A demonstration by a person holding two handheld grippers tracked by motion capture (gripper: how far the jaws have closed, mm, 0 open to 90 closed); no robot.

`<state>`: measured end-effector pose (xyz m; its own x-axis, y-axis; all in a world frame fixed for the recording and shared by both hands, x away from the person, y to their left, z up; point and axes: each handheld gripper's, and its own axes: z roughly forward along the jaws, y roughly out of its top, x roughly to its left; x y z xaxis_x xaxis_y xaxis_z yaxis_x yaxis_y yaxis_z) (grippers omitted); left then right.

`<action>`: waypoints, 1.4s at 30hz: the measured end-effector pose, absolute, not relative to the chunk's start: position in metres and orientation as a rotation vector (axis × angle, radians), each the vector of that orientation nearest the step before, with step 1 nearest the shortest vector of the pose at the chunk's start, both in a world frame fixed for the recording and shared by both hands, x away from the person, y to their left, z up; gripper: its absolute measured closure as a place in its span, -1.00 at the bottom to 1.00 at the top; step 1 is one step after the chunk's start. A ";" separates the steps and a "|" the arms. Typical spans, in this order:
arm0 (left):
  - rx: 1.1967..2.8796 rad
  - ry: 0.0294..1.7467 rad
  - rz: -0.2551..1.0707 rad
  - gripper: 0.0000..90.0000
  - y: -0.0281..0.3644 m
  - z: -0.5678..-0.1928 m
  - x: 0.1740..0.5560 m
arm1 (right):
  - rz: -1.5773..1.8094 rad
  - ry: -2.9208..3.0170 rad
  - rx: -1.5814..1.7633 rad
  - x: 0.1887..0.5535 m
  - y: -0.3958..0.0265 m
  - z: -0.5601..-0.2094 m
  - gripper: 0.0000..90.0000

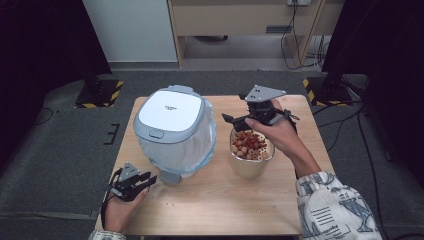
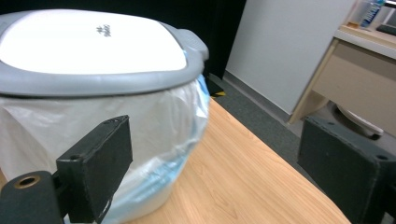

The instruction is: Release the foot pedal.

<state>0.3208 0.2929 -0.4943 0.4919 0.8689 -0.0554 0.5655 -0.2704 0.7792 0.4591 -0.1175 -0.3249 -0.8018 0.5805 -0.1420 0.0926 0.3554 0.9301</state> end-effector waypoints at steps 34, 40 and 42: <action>1.970 1.360 0.585 -0.78 0.312 -0.511 0.340 | 1.328 2.012 0.956 0.454 -0.220 -0.379 -0.84; 1.975 1.371 0.608 -0.78 0.317 -0.513 0.341 | 1.291 1.994 1.033 0.446 -0.240 -0.403 -0.84; 1.974 1.380 0.615 -0.78 0.319 -0.514 0.342 | 1.276 1.992 1.053 0.443 -0.246 -0.410 -0.84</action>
